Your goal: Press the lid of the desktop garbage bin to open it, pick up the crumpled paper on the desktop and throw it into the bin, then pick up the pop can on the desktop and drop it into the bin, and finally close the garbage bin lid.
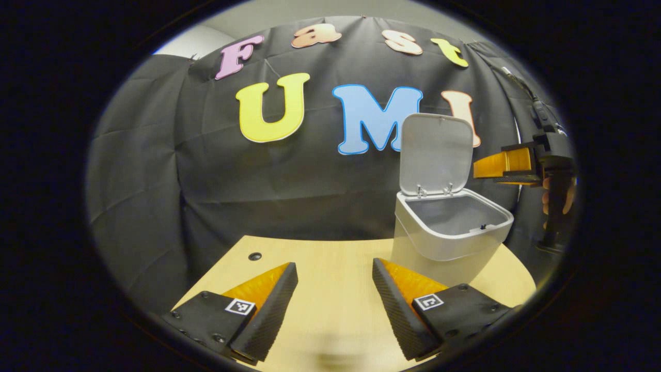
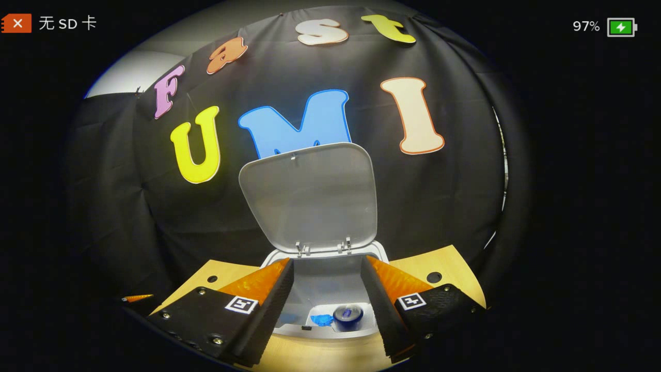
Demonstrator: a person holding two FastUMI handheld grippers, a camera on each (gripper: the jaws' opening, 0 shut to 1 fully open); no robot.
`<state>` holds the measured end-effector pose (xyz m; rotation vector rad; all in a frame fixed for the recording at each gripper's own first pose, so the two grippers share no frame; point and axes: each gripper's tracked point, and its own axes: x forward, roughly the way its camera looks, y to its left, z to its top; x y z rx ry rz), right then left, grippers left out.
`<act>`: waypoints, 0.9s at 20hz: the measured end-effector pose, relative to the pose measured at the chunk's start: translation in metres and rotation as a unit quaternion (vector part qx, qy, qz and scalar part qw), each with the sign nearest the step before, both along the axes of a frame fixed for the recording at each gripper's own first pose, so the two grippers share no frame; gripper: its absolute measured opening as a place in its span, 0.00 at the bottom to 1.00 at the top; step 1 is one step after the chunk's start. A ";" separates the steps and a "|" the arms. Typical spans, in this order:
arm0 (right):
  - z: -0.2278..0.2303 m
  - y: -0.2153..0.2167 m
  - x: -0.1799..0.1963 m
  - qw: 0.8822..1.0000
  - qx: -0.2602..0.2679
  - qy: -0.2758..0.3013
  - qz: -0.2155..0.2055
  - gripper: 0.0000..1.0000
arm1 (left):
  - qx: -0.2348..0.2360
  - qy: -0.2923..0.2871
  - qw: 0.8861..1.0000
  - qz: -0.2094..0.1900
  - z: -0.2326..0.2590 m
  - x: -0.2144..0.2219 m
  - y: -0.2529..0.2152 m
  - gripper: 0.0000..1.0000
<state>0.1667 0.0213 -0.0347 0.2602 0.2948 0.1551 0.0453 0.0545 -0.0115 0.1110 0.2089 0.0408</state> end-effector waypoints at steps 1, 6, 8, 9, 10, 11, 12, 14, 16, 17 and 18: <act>0.001 0.000 -0.001 1.000 0.002 -0.001 -0.002 0.83 | 0.000 0.000 1.000 0.000 0.001 0.000 0.000 0.91; 0.014 -0.005 -0.003 1.000 0.001 -0.013 -0.011 0.83 | -0.001 0.001 1.000 -0.006 0.001 0.002 -0.001 1.00; 0.026 -0.008 -0.003 1.000 -0.002 -0.023 -0.017 0.83 | -0.003 0.001 1.000 -0.009 0.001 0.002 -0.004 0.96; 0.032 -0.009 -0.004 0.999 -0.003 -0.029 -0.018 0.83 | -0.003 0.002 1.000 -0.011 0.002 0.002 -0.005 0.96; 0.039 -0.011 -0.004 0.999 -0.004 -0.035 -0.021 0.83 | -0.003 0.001 1.000 -0.014 0.003 0.003 -0.007 0.96; 0.045 -0.012 -0.003 0.999 -0.005 -0.040 -0.024 0.83 | -0.001 0.000 1.000 -0.016 0.004 0.003 -0.008 0.96; 0.050 -0.014 -0.003 0.999 -0.009 -0.043 -0.028 0.83 | -0.001 0.000 1.000 -0.018 0.006 0.003 -0.009 0.96; 0.061 -0.016 -0.001 0.998 -0.021 -0.053 -0.034 0.83 | -0.001 -0.001 1.000 -0.019 0.008 0.004 -0.009 0.96; 0.070 -0.016 0.002 0.997 -0.027 -0.059 -0.035 0.83 | -0.006 -0.003 1.000 -0.019 0.010 0.005 -0.010 0.97; 0.074 -0.015 0.005 0.997 -0.029 -0.062 -0.037 0.83 | -0.007 -0.004 1.000 -0.019 0.012 0.006 -0.010 1.00; 0.079 -0.015 0.007 0.997 -0.029 -0.065 -0.038 0.83 | -0.007 -0.005 1.000 -0.020 0.014 0.007 -0.010 1.00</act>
